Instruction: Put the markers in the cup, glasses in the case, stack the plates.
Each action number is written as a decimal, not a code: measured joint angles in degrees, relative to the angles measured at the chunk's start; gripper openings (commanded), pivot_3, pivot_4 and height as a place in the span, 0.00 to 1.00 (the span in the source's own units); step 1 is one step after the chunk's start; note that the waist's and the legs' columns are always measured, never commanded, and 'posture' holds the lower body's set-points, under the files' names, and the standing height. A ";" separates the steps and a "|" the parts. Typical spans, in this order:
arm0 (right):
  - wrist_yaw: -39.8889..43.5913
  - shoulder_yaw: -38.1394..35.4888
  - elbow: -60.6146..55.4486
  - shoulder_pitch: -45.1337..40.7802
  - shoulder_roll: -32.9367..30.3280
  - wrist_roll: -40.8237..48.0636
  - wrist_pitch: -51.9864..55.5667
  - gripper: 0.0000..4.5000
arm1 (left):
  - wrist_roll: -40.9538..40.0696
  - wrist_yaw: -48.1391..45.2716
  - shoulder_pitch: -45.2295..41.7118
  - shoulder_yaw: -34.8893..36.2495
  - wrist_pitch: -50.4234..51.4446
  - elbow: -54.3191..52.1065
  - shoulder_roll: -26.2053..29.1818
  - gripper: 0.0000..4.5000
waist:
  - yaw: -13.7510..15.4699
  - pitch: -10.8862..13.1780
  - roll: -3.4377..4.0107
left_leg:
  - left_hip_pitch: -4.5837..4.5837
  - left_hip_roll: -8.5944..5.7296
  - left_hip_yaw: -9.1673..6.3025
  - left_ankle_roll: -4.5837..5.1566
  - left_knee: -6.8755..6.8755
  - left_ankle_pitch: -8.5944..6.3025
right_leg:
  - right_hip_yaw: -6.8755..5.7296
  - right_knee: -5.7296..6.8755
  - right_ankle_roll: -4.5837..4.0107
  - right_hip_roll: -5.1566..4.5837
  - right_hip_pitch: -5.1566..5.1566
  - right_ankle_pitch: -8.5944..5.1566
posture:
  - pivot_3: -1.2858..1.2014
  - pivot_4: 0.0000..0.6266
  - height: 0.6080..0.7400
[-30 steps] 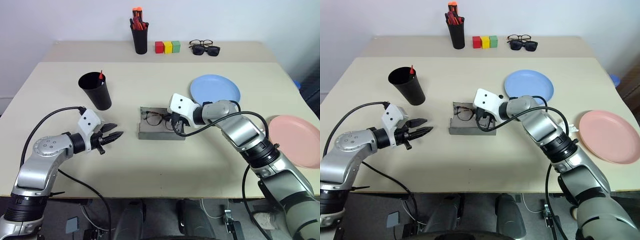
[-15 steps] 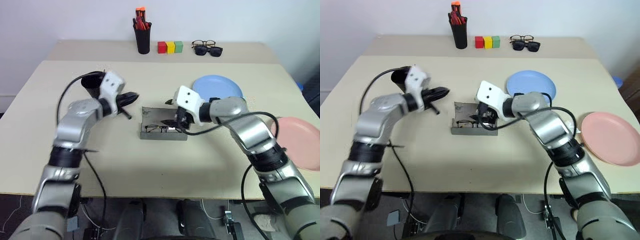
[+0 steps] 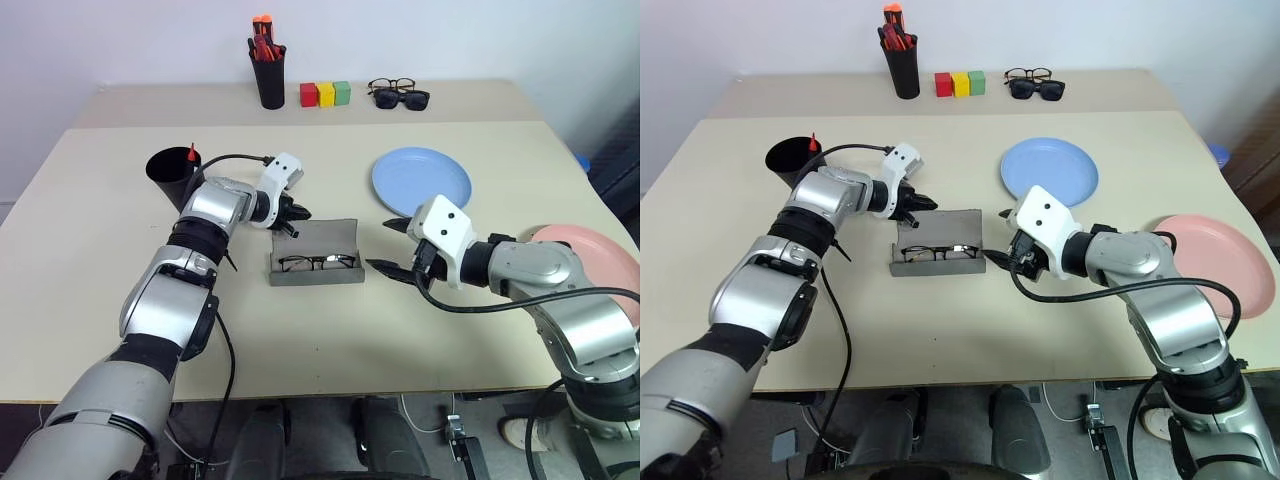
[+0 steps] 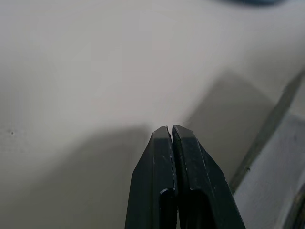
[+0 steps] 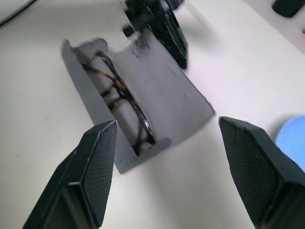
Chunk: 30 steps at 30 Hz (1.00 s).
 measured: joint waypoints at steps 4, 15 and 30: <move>-1.41 -0.85 1.47 -0.09 -0.93 -0.37 0.11 0.76 | -0.02 -7.18 5.64 -1.24 0.17 -11.76 4.35 0.01 | -0.04 0.01 0.01 | 0.01 0.03 -0.01 0.00 -0.04 0.00 | 0.02 0.00 -0.01 0.01 -0.02 0.00 | 0.52 0.24 1.00; -9.06 6.44 23.83 -7.55 -0.58 -12.49 -7.41 0.76 | -7.67 -14.32 28.43 -1.04 10.87 -57.04 17.40 0.01 | 0.02 0.01 0.04 | 0.08 0.04 0.06 0.00 -0.03 0.00 | 0.10 0.04 -0.04 -0.01 0.01 0.00 | 0.52 0.24 1.00; -17.57 15.84 56.42 -17.63 6.72 -30.06 -31.35 0.05 | -17.32 -1.77 40.01 11.96 3.71 -68.90 11.33 0.00 | 0.17 0.01 0.07 | 0.08 0.02 0.07 -0.02 -0.01 0.01 | 0.10 0.03 -0.04 -0.03 0.03 0.01 | 0.52 0.24 1.00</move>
